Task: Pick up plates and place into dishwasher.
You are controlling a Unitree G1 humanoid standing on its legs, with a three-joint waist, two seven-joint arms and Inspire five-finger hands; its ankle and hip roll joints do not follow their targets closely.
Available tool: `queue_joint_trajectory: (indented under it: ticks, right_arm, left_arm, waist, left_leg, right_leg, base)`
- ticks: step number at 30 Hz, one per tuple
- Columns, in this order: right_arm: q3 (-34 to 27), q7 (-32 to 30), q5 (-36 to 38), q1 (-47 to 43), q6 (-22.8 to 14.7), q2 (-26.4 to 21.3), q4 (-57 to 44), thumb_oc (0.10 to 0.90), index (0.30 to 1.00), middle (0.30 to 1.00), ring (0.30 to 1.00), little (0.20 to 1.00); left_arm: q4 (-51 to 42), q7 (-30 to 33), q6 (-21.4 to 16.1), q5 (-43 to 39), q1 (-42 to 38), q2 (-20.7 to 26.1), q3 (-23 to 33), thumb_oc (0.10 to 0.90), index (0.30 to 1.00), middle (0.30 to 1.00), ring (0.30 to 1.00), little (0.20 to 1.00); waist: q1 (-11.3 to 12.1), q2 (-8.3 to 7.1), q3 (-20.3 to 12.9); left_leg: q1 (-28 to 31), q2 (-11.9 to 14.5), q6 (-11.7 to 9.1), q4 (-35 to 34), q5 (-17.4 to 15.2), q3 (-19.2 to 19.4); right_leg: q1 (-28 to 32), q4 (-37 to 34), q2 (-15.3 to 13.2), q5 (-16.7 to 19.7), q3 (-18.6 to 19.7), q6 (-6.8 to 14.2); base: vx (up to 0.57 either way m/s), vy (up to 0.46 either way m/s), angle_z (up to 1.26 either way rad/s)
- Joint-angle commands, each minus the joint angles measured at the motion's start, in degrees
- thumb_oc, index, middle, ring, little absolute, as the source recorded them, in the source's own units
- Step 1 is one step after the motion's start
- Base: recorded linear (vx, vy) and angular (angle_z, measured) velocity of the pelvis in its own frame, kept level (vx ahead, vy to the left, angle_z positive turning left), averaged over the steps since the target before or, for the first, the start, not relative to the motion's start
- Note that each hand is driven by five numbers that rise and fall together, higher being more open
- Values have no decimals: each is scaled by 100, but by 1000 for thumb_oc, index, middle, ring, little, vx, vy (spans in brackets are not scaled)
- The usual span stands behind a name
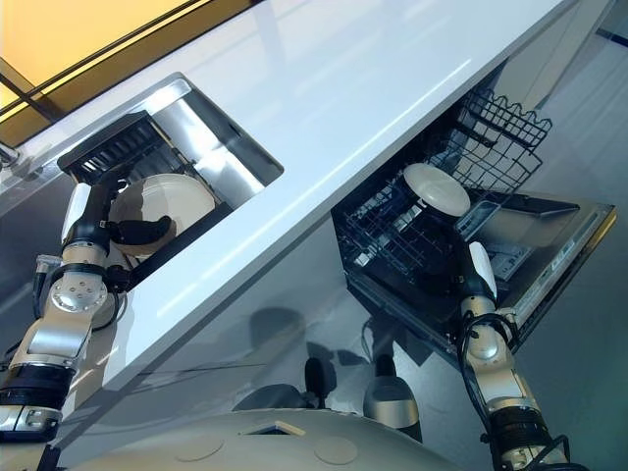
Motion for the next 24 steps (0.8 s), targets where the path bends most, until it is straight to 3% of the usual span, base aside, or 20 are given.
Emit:
queue_joint_trajectory:
  ticks: [1, 7, 12, 14, 15, 16, 18, 24]
  right_arm:
    - [-201, -89, 4, -416, -309, -476, -571, 800, 900, 900, 900, 900]
    - [-195, -23, 93, -448, -305, -649, -577, 800, 900, 900, 900, 900]
    - [-164, 3, 114, -507, -368, -673, -559, 800, 900, 900, 900, 900]
    - [-128, -19, 140, -543, -347, -688, -594, 800, 900, 900, 900, 900]
    - [-115, -23, 176, -571, -337, -704, -603, 800, 900, 900, 900, 900]
    - [-106, -41, 222, -593, -356, -718, -604, 800, 900, 900, 900, 900]
    - [-104, -92, 222, -595, -407, -679, -576, 800, 900, 900, 900, 900]
    - [-119, -215, 167, -592, -520, -501, -450, 800, 900, 900, 900, 900]
  left_arm:
    - [342, 122, -123, -241, -819, 338, 207, 800, 900, 900, 900, 900]
    - [777, -814, 231, -829, -1082, 582, 147, 800, 900, 900, 900, 900]
    - [1151, -2524, 672, -1706, -1366, 681, -60, 800, 900, 900, 900, 900]
    - [1182, -2875, 738, -1973, -1367, 710, -186, 800, 900, 900, 900, 900]
    - [1197, -2961, 659, -2266, -1340, 753, -240, 487, 632, 632, 632, 587]
    - [1198, -3010, 529, -2666, -1300, 732, -245, 276, 451, 451, 451, 376]
    - [1087, -3036, 420, -3005, -1237, 676, -213, 100, 300, 300, 300, 200]
    - [547, -2595, -171, -3503, -1027, 518, 111, 100, 300, 300, 300, 200]
  waist:
    - [-45, 23, -182]
    - [-69, -18, -57]
    - [-103, 18, 39]
    - [-92, 33, 73]
    - [-79, 42, 88]
    - [-58, 56, 88]
    - [-33, 73, 74]
    - [94, 106, -72]
  left_leg:
    - [-379, -401, 279, 1212, -1096, -71]
    - [-566, -419, 318, 1471, -1156, -17]
    - [-655, -422, 343, 1491, -1122, 4]
    - [-680, -431, 345, 1491, -1110, -2]
    - [-690, -434, 346, 1487, -1104, -7]
    - [-692, -447, 346, 1456, -1094, -16]
    - [-691, -457, 335, 1421, -1079, -25]
    - [-631, -504, 299, 1238, -1011, -156]
  right_leg:
    - [-759, 1352, 208, -838, -98, 156]
    - [-907, 1406, 194, -741, 10, 184]
    - [-1046, 1480, 192, -692, 67, 231]
    - [-1077, 1481, 187, -665, 64, 250]
    - [-1086, 1478, 178, -651, 51, 263]
    - [-1094, 1465, 173, -645, 24, 271]
    - [-1093, 1446, 166, -639, -15, 275]
    - [-1001, 1350, 166, -680, -146, 248]
  base:
    - [48, 62, -16]
    - [26, 40, -18]
    - [-30, 9, -4]
    - [-68, -26, -2]
    - [-112, -51, -1]
    - [-101, -47, -1]
    - [-90, -41, 1]
    - [-60, -44, 4]
